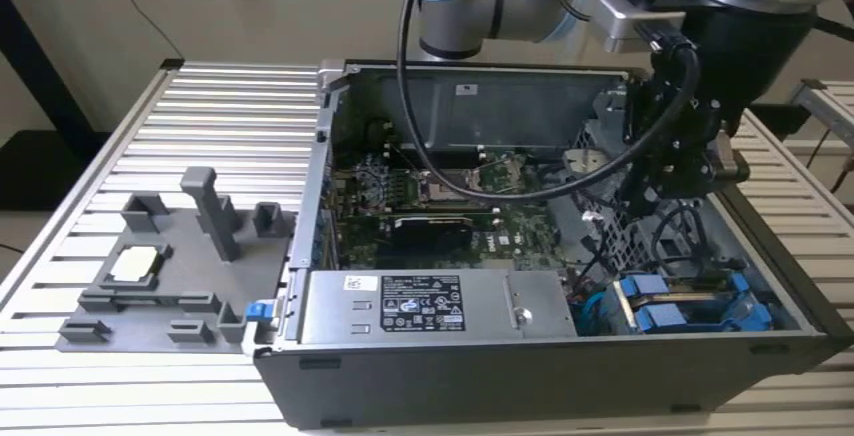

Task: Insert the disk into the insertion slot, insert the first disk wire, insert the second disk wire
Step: 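Insert the second disk wire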

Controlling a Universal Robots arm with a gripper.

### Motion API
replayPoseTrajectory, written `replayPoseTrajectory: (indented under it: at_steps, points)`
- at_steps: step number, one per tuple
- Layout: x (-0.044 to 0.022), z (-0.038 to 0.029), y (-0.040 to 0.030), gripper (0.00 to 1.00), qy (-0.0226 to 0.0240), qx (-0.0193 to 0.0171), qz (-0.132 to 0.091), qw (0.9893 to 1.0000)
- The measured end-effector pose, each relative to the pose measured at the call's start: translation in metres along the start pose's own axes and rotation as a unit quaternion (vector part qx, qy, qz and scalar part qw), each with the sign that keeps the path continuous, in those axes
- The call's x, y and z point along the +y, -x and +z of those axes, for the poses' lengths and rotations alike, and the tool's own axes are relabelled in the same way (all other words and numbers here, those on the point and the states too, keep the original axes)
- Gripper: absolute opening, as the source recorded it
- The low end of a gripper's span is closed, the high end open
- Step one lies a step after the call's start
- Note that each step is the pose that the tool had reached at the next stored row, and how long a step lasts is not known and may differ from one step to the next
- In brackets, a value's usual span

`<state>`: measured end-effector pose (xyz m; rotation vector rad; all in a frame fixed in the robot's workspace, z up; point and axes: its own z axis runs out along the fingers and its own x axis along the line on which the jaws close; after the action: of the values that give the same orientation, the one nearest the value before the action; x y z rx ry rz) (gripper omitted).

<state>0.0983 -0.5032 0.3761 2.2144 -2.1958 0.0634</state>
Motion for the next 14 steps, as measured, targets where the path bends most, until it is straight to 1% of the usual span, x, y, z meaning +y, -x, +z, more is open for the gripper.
replayPoseTrajectory:
  at_steps: [2,4,7,10,12,14]
  points:
    - [0.0036,0.0014,0.0026,0.27,-0.0088,0.0003,0.0,1.0]
    - [0.01,0.0024,0.0034,0.27,-0.0193,0.0018,0.001,0.9998]
    - [0.0162,0.0035,0.0041,0.27,-0.0356,0.0058,0.001,0.9993]
    - [0.0216,0.0048,0.0051,0.27,-0.0522,0.0095,0.002,0.9986]
    - [0.0263,0.0057,0.0057,0.27,-0.0605,0.0127,0.002,0.9981]
    - [0.0299,0.0064,0.0064,0.27,-0.0682,0.0171,0.002,0.9975]
